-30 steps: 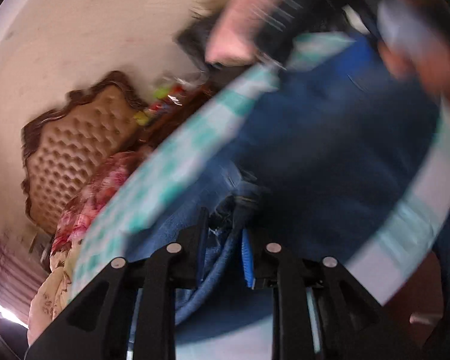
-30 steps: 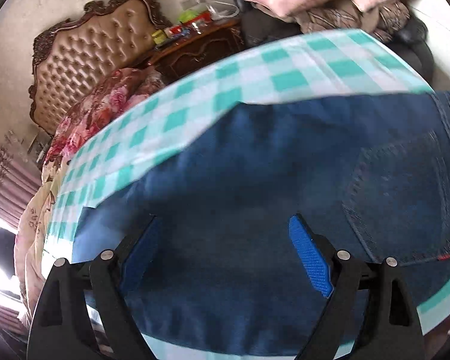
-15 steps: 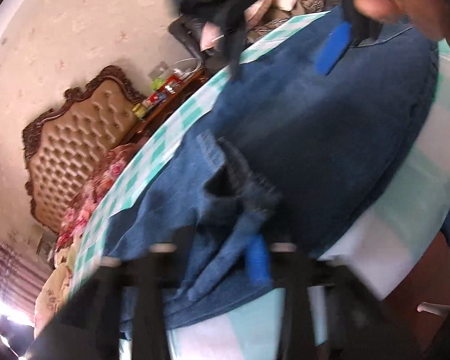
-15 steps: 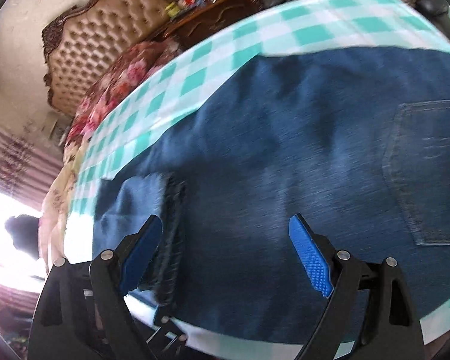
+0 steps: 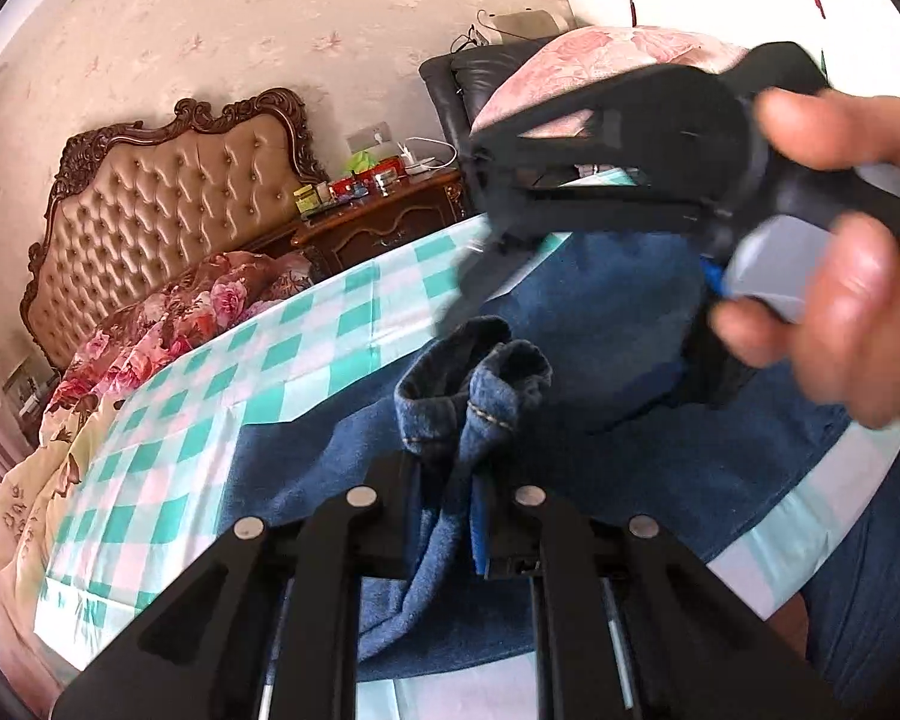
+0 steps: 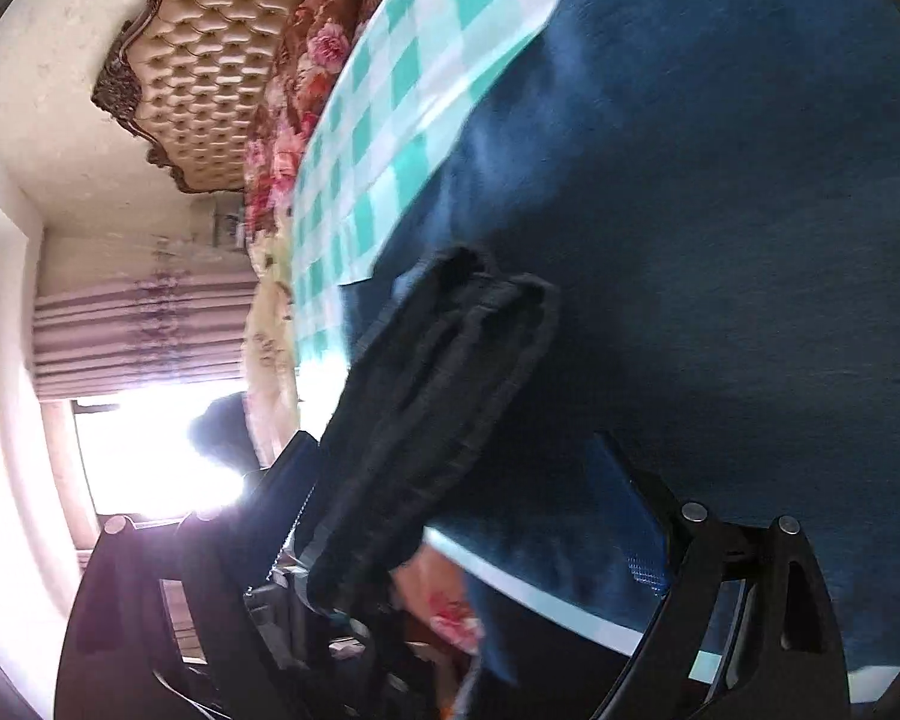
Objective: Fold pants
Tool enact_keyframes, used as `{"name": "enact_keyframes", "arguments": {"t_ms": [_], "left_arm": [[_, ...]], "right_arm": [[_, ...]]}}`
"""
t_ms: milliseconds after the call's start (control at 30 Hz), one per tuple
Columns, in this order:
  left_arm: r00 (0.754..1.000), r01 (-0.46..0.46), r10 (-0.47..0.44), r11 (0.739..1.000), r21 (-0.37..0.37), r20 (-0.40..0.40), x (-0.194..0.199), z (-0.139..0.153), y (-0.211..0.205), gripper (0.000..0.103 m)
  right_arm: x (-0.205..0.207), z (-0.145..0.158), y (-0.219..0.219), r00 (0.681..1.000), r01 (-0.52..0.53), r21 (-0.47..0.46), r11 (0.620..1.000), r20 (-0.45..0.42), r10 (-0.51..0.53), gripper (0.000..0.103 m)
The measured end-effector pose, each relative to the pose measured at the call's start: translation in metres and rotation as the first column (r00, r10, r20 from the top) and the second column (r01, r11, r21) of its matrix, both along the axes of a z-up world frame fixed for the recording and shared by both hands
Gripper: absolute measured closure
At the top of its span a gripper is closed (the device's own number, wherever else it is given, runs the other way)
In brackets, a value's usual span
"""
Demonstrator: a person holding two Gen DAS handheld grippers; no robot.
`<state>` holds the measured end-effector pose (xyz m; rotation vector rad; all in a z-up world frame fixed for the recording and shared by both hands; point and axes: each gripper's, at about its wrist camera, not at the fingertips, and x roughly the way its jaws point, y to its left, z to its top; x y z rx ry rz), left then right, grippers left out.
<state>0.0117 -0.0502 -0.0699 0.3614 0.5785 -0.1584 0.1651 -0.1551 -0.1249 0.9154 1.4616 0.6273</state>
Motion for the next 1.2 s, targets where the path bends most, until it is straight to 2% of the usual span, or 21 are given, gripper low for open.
{"name": "enact_keyframes", "arguments": {"t_ms": [167, 200, 233, 300, 367, 433, 467, 533, 600, 700, 767, 800, 867, 900, 933, 967, 1000, 1067, 1100, 1133, 1200], "left_arm": [[0.999, 0.032, -0.032, 0.998, 0.050, 0.012, -0.010, -0.007, -0.011, 0.091], [0.999, 0.042, -0.043, 0.997, 0.067, 0.012, -0.012, -0.010, -0.016, 0.091], [0.999, 0.050, -0.051, 0.995, 0.083, 0.011, -0.015, -0.013, -0.020, 0.091], [0.998, 0.056, -0.060, 0.987, 0.153, 0.024, -0.017, -0.020, -0.032, 0.091], [0.996, 0.065, -0.075, 0.979, 0.194, 0.048, -0.018, -0.021, -0.043, 0.090], [0.992, 0.086, -0.105, 0.970, 0.229, 0.071, -0.017, -0.021, -0.060, 0.091], [0.990, 0.102, -0.121, 0.966, 0.240, 0.067, -0.015, -0.024, -0.067, 0.091], [0.988, 0.140, -0.152, 0.964, 0.226, 0.035, -0.007, -0.035, -0.080, 0.090], [0.985, 0.166, -0.171, 0.958, 0.234, 0.002, -0.002, -0.047, -0.090, 0.091], [0.982, 0.186, -0.183, 0.956, 0.226, -0.034, -0.001, -0.059, -0.097, 0.091], [0.981, 0.195, -0.187, 0.954, 0.229, -0.055, -0.001, -0.067, -0.099, 0.087], [0.979, 0.202, -0.192, 0.952, 0.232, -0.065, -0.001, -0.071, -0.100, 0.085], [0.980, 0.199, -0.192, 0.947, 0.252, -0.054, -0.002, -0.074, -0.101, 0.083], [0.979, 0.202, -0.194, 0.948, 0.248, -0.055, -0.003, -0.074, -0.101, 0.081], [0.979, 0.205, -0.196, 0.953, 0.223, -0.061, -0.003, -0.071, -0.099, 0.078], [0.979, 0.205, -0.196, 0.958, 0.203, -0.062, -0.003, -0.069, -0.096, 0.068], [0.978, 0.208, -0.199, 0.961, 0.182, -0.064, -0.005, -0.067, -0.095, 0.064], [0.977, 0.213, -0.204, 0.961, 0.176, -0.069, -0.003, -0.067, -0.094, 0.064], [0.975, 0.218, -0.209, 0.960, 0.173, -0.071, -0.005, -0.067, -0.094, 0.064], [0.972, 0.233, -0.222, 0.960, 0.158, -0.081, -0.008, -0.065, -0.093, 0.064], [0.964, 0.254, -0.243, 0.962, 0.103, -0.104, -0.017, -0.059, -0.090, 0.063]], "right_arm": [[0.028, 0.004, 0.022, 0.999, -0.026, -0.051, 0.998, 0.045, 0.028, 0.016], [0.033, 0.005, 0.024, 0.997, -0.034, -0.085, 0.996, 0.066, 0.039, 0.023], [0.037, 0.007, 0.027, 0.994, -0.045, -0.144, 0.988, 0.095, 0.059, 0.052], [0.042, 0.012, 0.029, 0.988, -0.045, -0.235, 0.971, 0.135, 0.079, 0.088], [0.041, 0.026, 0.024, 0.974, -0.046, -0.242, 0.969, 0.203, 0.097, 0.088], [0.038, 0.045, 0.014, 0.949, -0.022, -0.312, 0.950, 0.293, 0.118, 0.088], [0.038, 0.047, 0.009, 0.945, -0.015, -0.330, 0.944, 0.305, 0.121, 0.088], [0.040, 0.040, -0.003, 0.944, -0.013, -0.395, 0.919, 0.299, 0.142, 0.088], [0.044, 0.021, -0.012, 0.953, -0.021, -0.425, 0.905, 0.265, 0.146, 0.089], [0.045, -0.003, -0.020, 0.957, -0.036, -0.418, 0.908, 0.246, 0.151, 0.089], [0.040, -0.004, -0.025, 0.952, -0.042, -0.417, 0.908, 0.260, 0.163, 0.088], [0.041, -0.001, -0.025, 0.951, -0.041, -0.432, 0.901, 0.260, 0.168, 0.085], [0.042, 0.005, -0.026, 0.947, -0.021, -0.457, 0.889, 0.277, 0.164, 0.070], [0.043, 0.012, -0.029, 0.941, 0.012, -0.468, 0.883, 0.304, 0.149, 0.054], [0.044, 0.015, -0.033, 0.937, 0.036, -0.462, 0.886, 0.324, 0.131, 0.046], [0.045, 0.017, -0.035, 0.935, 0.043, -0.453, 0.891, 0.333, 0.125, 0.046], [0.046, 0.017, -0.036, 0.934, 0.034, -0.453, 0.891, 0.333, 0.133, 0.047], [0.049, 0.013, -0.030, 0.930, 0.020, -0.488, 0.872, 0.331, 0.163, 0.054], [0.050, 0.011, -0.030, 0.930, 0.022, -0.510, 0.860, 0.326, 0.169, 0.066], [0.051, 0.009, -0.030, 0.931, 0.028, -0.524, 0.851, 0.324, 0.169, 0.072], [0.049, 0.010, -0.039, 0.932, 0.040, -0.503, 0.864, 0.330, 0.149, 0.075]]}}
